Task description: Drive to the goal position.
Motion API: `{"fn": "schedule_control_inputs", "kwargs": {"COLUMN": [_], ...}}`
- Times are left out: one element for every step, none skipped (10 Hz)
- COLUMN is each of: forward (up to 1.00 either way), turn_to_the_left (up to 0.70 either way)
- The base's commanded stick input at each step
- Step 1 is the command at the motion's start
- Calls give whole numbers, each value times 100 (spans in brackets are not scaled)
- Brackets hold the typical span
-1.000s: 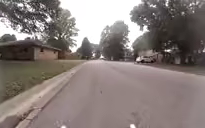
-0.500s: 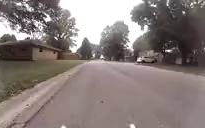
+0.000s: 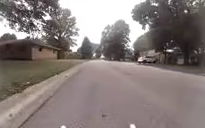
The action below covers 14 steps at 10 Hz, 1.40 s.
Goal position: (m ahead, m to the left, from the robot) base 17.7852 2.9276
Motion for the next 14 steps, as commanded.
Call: {"fn": "schedule_control_inputs", "kwargs": {"forward": [70, 70, 70, 70, 70, 70, 70, 70, 70, 70, 70, 70, 70, 70], "turn_to_the_left": [0, 0, 0, 0, 0, 0, 0, 0, 0, 0, 0, 0, 0, 35]}}
